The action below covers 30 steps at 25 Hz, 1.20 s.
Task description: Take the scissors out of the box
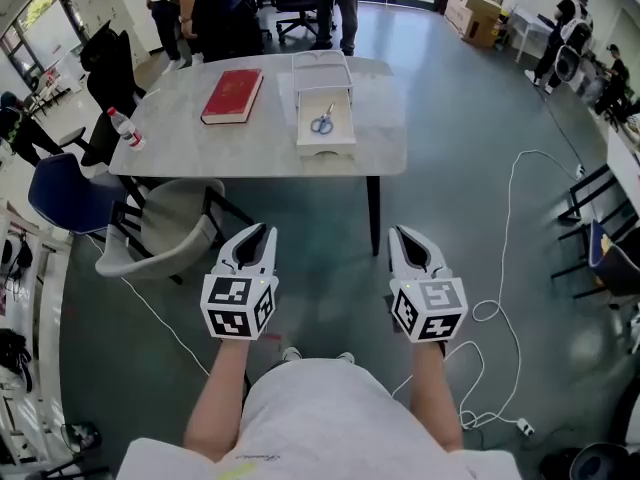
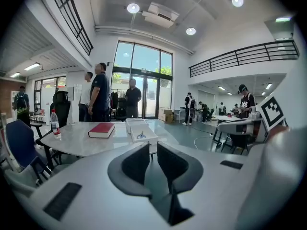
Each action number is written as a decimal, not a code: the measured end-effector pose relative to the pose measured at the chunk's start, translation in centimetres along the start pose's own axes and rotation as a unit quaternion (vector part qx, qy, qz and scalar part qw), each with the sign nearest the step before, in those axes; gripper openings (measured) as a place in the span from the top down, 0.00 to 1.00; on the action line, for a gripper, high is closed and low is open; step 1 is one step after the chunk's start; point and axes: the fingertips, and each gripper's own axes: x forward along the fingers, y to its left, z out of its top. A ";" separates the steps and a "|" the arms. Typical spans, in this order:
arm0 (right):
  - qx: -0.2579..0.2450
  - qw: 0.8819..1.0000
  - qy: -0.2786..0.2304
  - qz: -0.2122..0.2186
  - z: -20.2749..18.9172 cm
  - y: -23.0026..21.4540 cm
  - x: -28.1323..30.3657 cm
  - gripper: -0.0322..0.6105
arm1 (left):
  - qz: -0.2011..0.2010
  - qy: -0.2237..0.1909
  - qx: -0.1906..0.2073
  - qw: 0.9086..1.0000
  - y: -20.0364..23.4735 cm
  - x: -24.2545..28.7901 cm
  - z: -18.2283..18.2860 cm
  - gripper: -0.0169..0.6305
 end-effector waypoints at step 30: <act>-0.007 1.000 0.012 0.003 2.4 -6.5 10.7 0.94 | -0.031 0.017 0.004 0.999 0.7 13.7 2.8 0.85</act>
